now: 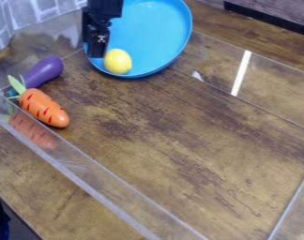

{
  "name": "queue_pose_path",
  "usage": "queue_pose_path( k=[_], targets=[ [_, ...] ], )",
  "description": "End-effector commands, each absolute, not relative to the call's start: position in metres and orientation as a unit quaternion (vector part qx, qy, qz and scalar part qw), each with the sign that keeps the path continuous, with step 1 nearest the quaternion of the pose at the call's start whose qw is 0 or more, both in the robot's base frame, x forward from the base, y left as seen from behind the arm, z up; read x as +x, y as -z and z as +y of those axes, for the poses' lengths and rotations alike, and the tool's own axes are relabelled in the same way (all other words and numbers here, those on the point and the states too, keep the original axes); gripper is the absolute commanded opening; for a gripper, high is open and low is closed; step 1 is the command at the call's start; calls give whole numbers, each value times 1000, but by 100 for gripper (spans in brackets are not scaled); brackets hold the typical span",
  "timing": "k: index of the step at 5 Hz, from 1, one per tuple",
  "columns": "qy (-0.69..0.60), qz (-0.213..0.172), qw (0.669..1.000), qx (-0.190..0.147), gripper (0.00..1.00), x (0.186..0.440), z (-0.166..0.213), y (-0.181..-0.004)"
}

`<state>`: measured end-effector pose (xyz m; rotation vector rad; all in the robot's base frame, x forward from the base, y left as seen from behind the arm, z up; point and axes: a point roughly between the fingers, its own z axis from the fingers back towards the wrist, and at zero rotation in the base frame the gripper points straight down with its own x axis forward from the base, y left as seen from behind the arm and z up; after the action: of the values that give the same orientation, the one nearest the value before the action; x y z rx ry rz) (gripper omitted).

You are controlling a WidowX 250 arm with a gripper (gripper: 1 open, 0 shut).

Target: Remove the purple eggplant from the blue tray and put it on the table

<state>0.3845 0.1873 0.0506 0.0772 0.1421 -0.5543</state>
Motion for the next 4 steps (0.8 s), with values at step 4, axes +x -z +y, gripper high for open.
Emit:
queue_pose_path(
  k=[4],
  targets=[
    [262,41,962,66,100,396,192,-67]
  ],
)
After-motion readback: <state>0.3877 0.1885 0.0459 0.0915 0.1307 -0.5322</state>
